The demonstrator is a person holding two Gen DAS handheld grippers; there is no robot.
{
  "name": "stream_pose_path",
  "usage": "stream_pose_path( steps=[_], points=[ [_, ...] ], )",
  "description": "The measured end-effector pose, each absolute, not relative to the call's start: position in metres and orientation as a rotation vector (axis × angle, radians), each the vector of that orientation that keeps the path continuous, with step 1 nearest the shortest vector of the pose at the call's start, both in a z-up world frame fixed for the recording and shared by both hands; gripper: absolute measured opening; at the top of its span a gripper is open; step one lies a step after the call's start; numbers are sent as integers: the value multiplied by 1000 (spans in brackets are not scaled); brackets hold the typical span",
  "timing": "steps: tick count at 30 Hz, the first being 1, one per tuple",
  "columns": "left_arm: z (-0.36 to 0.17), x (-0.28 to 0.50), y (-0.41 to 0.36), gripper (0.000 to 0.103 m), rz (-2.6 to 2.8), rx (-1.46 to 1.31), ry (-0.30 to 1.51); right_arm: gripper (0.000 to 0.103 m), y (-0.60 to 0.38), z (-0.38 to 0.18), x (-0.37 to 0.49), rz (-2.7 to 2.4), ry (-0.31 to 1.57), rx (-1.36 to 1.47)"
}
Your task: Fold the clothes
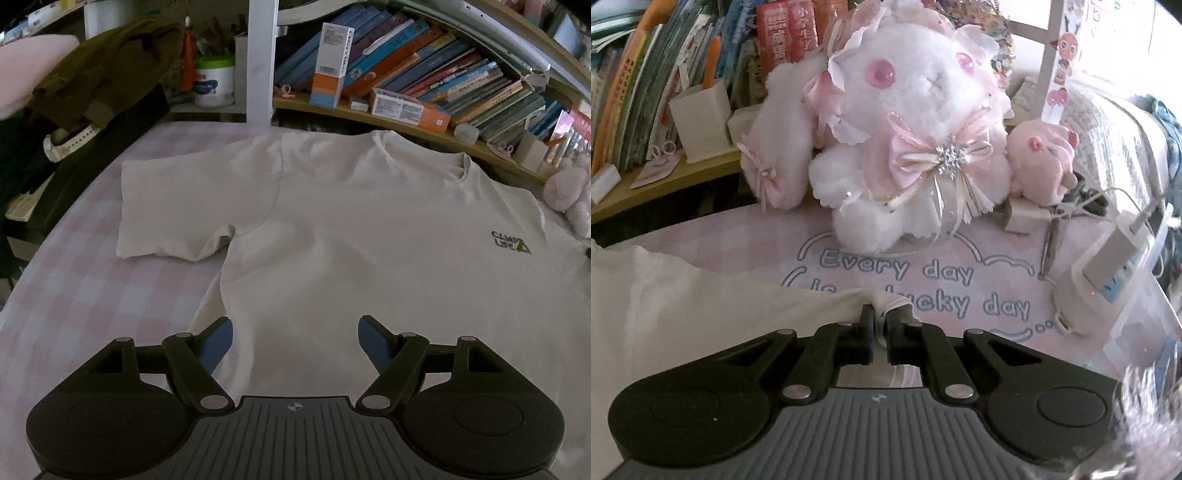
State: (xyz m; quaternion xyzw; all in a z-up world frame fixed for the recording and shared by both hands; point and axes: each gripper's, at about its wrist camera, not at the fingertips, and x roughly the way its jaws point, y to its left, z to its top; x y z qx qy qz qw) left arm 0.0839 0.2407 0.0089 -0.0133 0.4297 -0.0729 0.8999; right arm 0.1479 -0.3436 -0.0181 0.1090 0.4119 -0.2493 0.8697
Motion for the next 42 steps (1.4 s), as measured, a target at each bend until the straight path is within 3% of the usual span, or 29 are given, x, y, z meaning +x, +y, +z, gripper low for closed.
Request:
stream_pose_path(
  steps=[3,5,6,17,25,37,39,41,42],
  points=[
    [9,82,244,77,-154,-27,891,9,-342,-17,148,-522,866,209],
    [9,82,245,77,-160,-25,894,31,-341,-16,148,-523,869,196],
    [10,82,247,77,-164,-22,894,35,-339,-14,145,-519,863,194],
    [9,75,278,77,-183,-12,885,49,-249,27,30,-350,825,190],
    [-5,55,303,79,-241,76,945,59,-151,19,-59,-304,893,139],
    [-15,28,315,80,-289,37,940,60,-122,-9,-102,-359,948,227],
    [-14,25,316,78,-281,-3,935,52,-122,-8,-105,-376,933,232],
    [-13,20,314,65,-281,-16,927,28,-123,-6,-106,-379,927,232],
    [-12,18,312,49,-274,1,921,23,-124,-5,-106,-371,926,232]
  ],
)
